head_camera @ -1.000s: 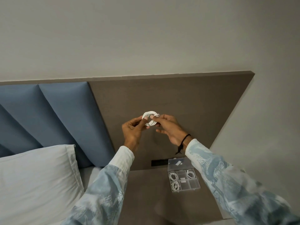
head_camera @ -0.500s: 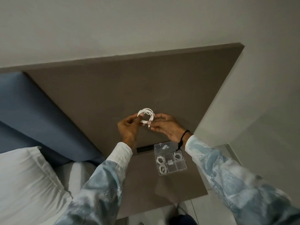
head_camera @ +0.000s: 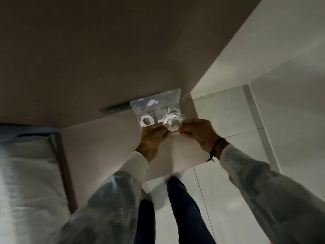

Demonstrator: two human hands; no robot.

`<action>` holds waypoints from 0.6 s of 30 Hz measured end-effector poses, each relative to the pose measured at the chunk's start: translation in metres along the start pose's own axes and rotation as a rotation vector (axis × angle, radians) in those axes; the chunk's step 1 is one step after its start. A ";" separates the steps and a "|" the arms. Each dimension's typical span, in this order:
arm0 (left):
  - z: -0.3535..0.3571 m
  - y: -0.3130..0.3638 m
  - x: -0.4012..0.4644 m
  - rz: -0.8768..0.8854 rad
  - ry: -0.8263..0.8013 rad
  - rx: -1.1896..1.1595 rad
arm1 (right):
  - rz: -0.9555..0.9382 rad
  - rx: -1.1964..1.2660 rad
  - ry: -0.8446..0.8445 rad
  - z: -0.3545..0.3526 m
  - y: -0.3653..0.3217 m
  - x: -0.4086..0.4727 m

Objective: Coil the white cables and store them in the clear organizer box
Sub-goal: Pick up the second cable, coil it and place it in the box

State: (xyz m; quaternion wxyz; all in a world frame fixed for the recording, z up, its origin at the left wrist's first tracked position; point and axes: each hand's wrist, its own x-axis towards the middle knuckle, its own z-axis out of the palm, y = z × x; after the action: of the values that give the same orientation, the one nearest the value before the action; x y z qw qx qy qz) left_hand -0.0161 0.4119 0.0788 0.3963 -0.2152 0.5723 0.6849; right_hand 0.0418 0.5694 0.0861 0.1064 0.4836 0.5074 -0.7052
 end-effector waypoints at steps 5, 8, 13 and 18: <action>0.009 -0.063 0.086 -0.060 0.182 0.175 | 0.102 -0.031 0.021 -0.023 0.051 0.087; 0.015 -0.088 0.125 -0.022 0.284 0.340 | 0.074 -0.135 0.087 -0.027 0.065 0.127; 0.016 -0.113 0.146 0.189 0.399 0.621 | -0.177 -0.573 0.112 -0.043 0.075 0.152; 0.013 -0.125 0.144 0.477 0.355 0.858 | -0.529 -1.019 0.142 -0.047 0.075 0.161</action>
State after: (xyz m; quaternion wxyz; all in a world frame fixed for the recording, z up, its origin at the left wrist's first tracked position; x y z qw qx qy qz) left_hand -0.0012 0.4708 -0.1024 0.1786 -0.0099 0.8930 0.4131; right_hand 0.0350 0.6279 -0.0877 0.1115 0.2743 0.8925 -0.3402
